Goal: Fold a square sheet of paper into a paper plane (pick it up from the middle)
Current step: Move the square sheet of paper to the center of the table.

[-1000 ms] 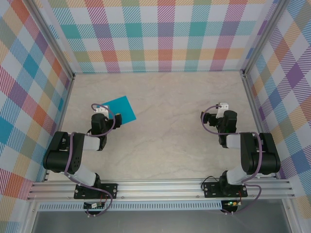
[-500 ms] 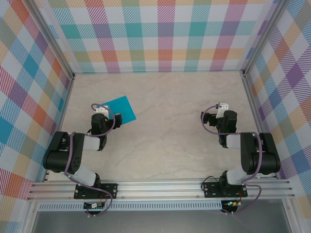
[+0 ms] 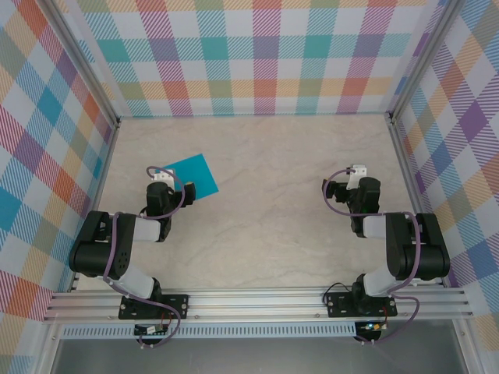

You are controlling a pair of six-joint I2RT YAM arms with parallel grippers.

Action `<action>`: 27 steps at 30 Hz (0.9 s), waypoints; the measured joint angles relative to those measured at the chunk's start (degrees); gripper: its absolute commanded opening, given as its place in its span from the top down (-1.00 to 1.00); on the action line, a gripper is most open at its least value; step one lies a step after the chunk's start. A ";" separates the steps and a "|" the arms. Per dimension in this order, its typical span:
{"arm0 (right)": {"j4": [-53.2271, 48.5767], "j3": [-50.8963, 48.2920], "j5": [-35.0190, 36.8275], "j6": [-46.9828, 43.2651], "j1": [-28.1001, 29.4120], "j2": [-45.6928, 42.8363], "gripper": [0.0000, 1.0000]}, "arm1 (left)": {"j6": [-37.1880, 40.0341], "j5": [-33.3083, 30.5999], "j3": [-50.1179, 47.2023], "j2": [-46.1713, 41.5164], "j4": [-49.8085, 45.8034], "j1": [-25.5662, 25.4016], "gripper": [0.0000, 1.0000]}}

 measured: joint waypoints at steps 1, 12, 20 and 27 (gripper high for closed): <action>0.00 0.00 0.00 -0.02 -0.02 0.00 -0.99 | 0.00 0.00 0.00 0.00 0.00 0.00 -1.00; 0.00 0.00 0.02 -0.02 0.00 0.00 -0.99 | 0.00 0.00 0.00 0.00 0.00 0.00 -1.00; -0.02 0.00 -0.07 -0.04 0.00 0.00 -0.99 | 1.16 2.64 -2.32 -1.31 1.99 0.02 -1.00; -7.85 2.08 -1.77 -1.05 0.00 -2.78 -0.99 | 0.31 4.11 -1.79 -16.24 -8.92 0.04 -1.00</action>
